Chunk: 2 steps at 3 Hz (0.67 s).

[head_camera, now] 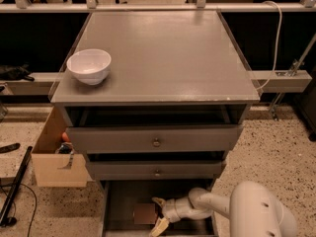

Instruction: Pick coke can from bottom drawer and place on counter

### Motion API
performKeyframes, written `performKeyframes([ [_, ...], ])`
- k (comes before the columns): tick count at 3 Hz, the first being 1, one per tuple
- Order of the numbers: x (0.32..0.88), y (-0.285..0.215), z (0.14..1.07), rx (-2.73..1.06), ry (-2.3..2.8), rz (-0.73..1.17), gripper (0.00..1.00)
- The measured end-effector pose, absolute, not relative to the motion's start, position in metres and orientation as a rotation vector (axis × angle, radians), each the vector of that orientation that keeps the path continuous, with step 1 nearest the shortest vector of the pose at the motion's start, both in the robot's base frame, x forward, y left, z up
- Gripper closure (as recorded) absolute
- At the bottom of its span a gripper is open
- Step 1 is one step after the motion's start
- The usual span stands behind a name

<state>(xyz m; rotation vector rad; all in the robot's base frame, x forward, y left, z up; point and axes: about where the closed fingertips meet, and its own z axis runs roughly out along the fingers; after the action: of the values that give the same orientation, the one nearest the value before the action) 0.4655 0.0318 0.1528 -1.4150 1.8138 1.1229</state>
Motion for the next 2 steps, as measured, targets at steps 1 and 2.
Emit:
performKeyframes([
  [1,0.475,0.028,0.156,-1.371,1.846,1.199,0.0],
  [2,0.475,0.015,0.168,-1.383,1.892,1.249,0.0],
])
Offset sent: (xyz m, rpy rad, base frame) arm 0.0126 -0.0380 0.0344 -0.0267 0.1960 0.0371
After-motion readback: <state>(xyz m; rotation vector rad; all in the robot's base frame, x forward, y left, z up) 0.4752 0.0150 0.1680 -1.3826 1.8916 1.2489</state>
